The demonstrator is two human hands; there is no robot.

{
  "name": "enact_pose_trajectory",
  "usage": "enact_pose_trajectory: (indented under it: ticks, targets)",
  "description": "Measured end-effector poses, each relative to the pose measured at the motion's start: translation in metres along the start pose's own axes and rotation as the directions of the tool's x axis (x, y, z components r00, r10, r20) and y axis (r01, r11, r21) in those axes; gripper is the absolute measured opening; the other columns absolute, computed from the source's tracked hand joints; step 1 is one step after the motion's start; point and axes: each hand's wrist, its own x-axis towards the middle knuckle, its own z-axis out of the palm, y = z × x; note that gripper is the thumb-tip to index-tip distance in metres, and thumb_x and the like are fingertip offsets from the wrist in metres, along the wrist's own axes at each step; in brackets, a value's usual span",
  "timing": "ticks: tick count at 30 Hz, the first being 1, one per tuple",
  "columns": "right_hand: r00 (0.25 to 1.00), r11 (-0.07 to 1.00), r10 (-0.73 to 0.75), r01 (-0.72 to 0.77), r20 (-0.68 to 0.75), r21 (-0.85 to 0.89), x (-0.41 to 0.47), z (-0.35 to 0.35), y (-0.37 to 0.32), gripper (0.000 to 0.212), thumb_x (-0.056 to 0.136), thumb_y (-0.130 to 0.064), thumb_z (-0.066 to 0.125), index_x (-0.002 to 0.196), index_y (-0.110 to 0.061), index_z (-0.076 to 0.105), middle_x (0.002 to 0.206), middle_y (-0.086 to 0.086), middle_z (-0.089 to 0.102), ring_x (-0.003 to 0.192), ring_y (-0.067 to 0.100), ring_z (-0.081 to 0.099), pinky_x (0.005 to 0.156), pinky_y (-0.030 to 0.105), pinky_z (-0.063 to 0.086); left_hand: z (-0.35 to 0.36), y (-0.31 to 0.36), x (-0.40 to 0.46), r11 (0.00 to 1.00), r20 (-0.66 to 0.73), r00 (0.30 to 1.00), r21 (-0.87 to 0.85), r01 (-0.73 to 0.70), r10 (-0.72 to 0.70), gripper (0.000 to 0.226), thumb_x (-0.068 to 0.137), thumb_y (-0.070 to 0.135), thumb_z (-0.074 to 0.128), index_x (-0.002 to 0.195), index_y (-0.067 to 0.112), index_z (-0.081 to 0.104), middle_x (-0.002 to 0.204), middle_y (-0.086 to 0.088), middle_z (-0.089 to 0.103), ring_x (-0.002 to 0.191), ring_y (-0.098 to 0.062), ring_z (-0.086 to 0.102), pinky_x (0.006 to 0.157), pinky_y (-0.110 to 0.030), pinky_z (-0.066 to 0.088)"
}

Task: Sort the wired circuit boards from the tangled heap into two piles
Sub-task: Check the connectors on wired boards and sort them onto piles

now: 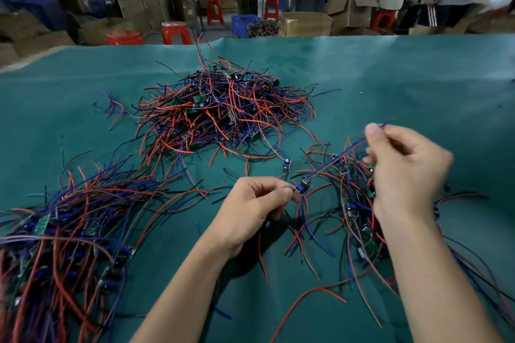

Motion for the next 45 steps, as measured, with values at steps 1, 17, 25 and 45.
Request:
enact_pose_trajectory:
  ticks: [1,17,25,45]
  targets:
    - [0.997,1.0,-0.009,0.011,-0.075,0.029,0.004,-0.004,-0.002,0.02,0.086,-0.023,0.075,0.069,-0.032,0.075,0.057,-0.015,0.066,0.049,0.002,0.058,0.053,0.025,0.05,0.0,0.0,0.0,1.0,-0.009,1.0,0.0,0.005,-0.005,0.018,0.084,0.024,0.062,0.074,0.021,0.077,0.069,-0.026,0.057,0.057,-0.011,0.045,0.054,-0.02,0.034]
    - [0.845,0.967,0.047,0.094,0.532,-0.236,-0.046,0.031,-0.002,0.009,0.088,-0.023,0.075,0.079,-0.026,0.075,0.073,-0.014,0.075,0.066,0.002,0.068,0.07,0.042,0.061,0.0,0.0,0.0,0.993,-0.052,0.999,-0.12,0.003,-0.009,0.023,0.098,0.014,0.059,0.08,0.014,0.073,0.062,-0.008,0.064,0.048,-0.012,0.054,0.045,-0.012,0.039]
    - [0.991,0.994,-0.1,0.095,0.087,0.053,-0.024,0.028,-0.037,0.013,0.088,-0.02,0.074,0.078,-0.028,0.072,0.072,-0.013,0.074,0.066,0.009,0.065,0.067,0.035,0.055,-0.001,-0.001,0.0,0.993,0.027,0.999,-0.109,-0.043,0.047,0.025,0.096,0.005,0.058,0.077,0.012,0.073,0.066,-0.009,0.068,0.057,-0.012,0.056,0.061,-0.018,0.047]
    - [0.7,0.584,0.147,0.508,0.698,-0.633,-0.056,0.144,-0.061,0.019,0.084,-0.025,0.065,0.1,-0.019,0.072,0.104,0.006,0.073,0.102,0.034,0.067,0.084,0.038,0.057,-0.003,-0.014,0.01,0.996,-0.359,0.933,-0.086,-0.024,-0.008,0.018,0.081,0.009,0.055,0.068,0.018,0.063,0.059,0.0,0.061,0.049,-0.01,0.048,0.047,-0.021,0.039]
